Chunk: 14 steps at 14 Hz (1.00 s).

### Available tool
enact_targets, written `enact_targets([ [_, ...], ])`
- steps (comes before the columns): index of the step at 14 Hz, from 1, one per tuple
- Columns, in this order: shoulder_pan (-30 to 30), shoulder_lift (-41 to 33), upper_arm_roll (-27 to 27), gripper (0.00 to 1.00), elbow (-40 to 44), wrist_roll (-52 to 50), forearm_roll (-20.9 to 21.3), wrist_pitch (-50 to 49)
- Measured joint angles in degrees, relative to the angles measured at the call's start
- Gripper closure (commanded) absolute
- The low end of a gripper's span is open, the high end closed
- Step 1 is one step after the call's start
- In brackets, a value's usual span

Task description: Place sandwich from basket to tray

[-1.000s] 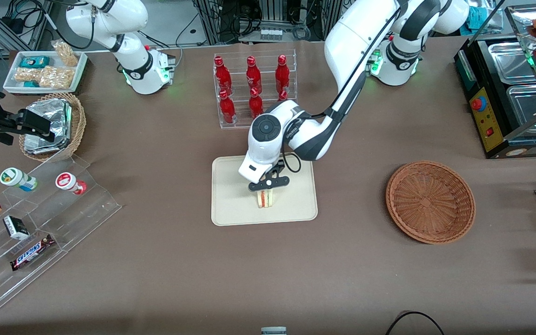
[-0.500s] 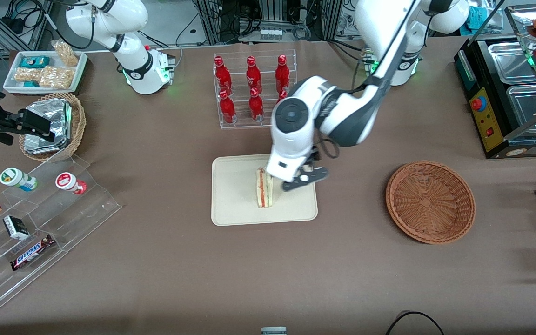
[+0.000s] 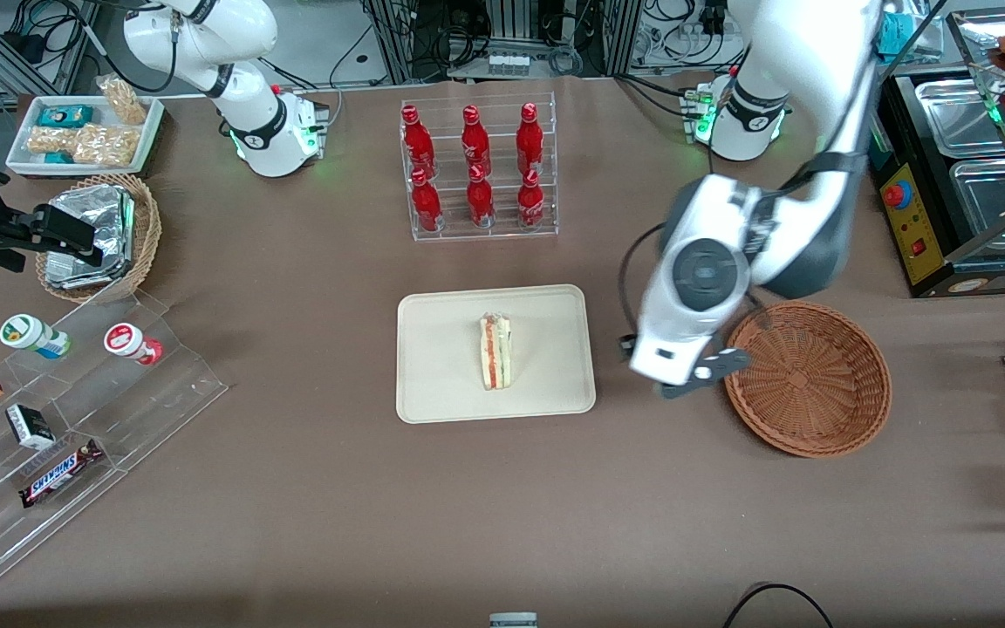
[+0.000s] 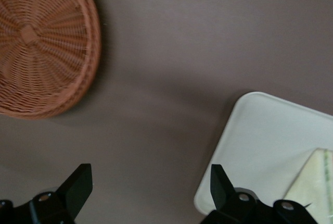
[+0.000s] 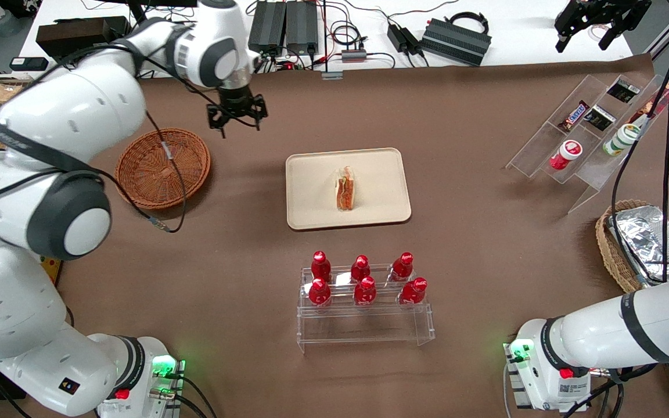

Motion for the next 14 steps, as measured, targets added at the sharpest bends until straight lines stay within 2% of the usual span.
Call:
enact_targets([
  [5, 8.42, -11.31, -1.01, 0.00, -5.41, 14.09, 0.05, -7.84],
  [9, 29.38, -18.13, -15.74, 0.00, -6.59, 25.58, 0.21, -11.72],
  [10, 32.64, -19.56, -17.35, 0.00, -6.59, 28.87, 0.26, -12.30],
  [12, 35.82, -22.24, -17.67, 0.00, -6.44, 36.00, 0.61, -13.23],
  [14, 36.99, -24.53, -16.37, 0.00, -5.67, 40.14, 3.06, -13.39],
])
